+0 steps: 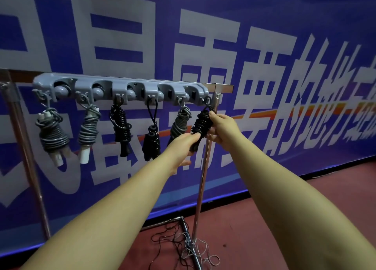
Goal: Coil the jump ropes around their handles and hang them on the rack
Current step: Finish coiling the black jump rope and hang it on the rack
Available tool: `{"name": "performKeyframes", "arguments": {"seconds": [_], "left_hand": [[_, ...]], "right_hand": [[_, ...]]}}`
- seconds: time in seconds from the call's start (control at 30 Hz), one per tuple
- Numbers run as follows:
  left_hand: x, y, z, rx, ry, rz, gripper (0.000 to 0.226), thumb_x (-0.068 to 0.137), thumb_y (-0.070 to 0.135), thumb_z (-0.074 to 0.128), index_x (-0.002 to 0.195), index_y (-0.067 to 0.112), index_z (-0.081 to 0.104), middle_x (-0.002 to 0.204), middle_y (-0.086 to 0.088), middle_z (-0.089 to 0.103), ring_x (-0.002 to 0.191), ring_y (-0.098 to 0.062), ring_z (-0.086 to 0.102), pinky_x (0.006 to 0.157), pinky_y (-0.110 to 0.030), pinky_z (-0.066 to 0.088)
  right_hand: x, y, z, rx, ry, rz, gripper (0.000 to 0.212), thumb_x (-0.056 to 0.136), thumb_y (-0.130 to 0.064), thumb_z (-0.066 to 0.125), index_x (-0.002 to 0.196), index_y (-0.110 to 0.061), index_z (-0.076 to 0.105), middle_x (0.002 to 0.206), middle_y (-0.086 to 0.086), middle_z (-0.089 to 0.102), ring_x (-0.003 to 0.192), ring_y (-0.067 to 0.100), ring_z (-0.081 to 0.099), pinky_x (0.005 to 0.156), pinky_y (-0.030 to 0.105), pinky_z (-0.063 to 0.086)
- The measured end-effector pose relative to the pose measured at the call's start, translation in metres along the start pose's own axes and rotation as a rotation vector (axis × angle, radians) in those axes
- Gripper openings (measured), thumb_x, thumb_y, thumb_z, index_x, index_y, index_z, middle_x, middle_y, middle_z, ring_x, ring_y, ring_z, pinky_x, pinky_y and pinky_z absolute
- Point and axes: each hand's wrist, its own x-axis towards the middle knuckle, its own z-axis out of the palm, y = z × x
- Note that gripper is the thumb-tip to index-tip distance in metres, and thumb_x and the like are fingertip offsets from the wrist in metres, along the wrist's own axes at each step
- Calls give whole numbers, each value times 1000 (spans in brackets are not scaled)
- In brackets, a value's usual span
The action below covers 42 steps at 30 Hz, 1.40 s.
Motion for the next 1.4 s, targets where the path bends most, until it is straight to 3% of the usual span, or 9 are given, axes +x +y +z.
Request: {"name": "performKeyframes", "arguments": {"seconds": [0.2,0.33,0.57,0.7,0.8,0.87,1.03,1.23,1.4], "left_hand": [[-4,13,0,-6,-5,19,49,95,44,50,139,22,47,140,-4,51,128,-22,47,96,-42,46],[-10,11,6,-5,6,8,48,97,43,48,139,22,45,145,-5,45,133,-23,41,104,-46,41],[-23,-43,13,44,102,-4,57,98,41,46,149,20,30,153,0,32,140,-20,31,109,-36,31],[-31,-124,28,81,71,-121,41,98,36,48,134,19,47,135,1,49,124,-17,45,99,-33,37],[-36,-202,37,65,40,-276,9,99,29,48,100,25,55,108,1,60,95,-12,54,78,-28,39],[-38,-266,42,62,15,-403,12,99,28,46,90,24,53,96,2,59,82,-8,53,67,-25,37],[-45,-411,46,12,-3,-727,16,97,37,48,109,27,52,110,1,64,103,-18,59,97,-37,40],[-39,-543,58,-110,28,-967,30,96,41,48,116,22,56,99,3,68,90,-15,63,87,-35,43],[-37,-617,69,-117,1,-1080,24,96,41,46,109,22,56,96,4,66,92,-16,62,93,-36,41]], "right_hand": [[8,-10,3,-79,83,123,25,93,-31,61,97,-7,57,90,13,69,81,27,71,76,42,59],[-1,-2,2,-75,61,89,31,94,-35,59,104,-6,58,86,8,68,76,20,68,65,33,58],[-47,73,-21,-208,2,143,62,90,-48,59,137,-11,45,123,6,59,104,19,61,74,31,54],[-74,157,-37,-250,-38,245,50,92,-42,60,130,-12,50,121,5,61,92,15,62,65,28,49],[-91,240,-46,-254,-72,380,37,93,-35,61,121,-12,54,105,4,63,81,17,59,63,27,45],[-107,306,-58,-288,-101,472,23,92,-31,62,106,-14,59,91,3,62,74,16,57,63,26,45],[-149,456,-99,-279,-114,772,15,93,-32,61,88,-18,59,89,5,63,83,22,58,75,34,46],[-177,586,-134,-304,-53,988,19,94,-32,59,90,-13,59,95,7,66,83,20,62,83,37,50],[-191,661,-135,-379,-65,1026,19,91,-18,65,106,-7,62,85,2,61,75,12,57,62,13,45]]}}
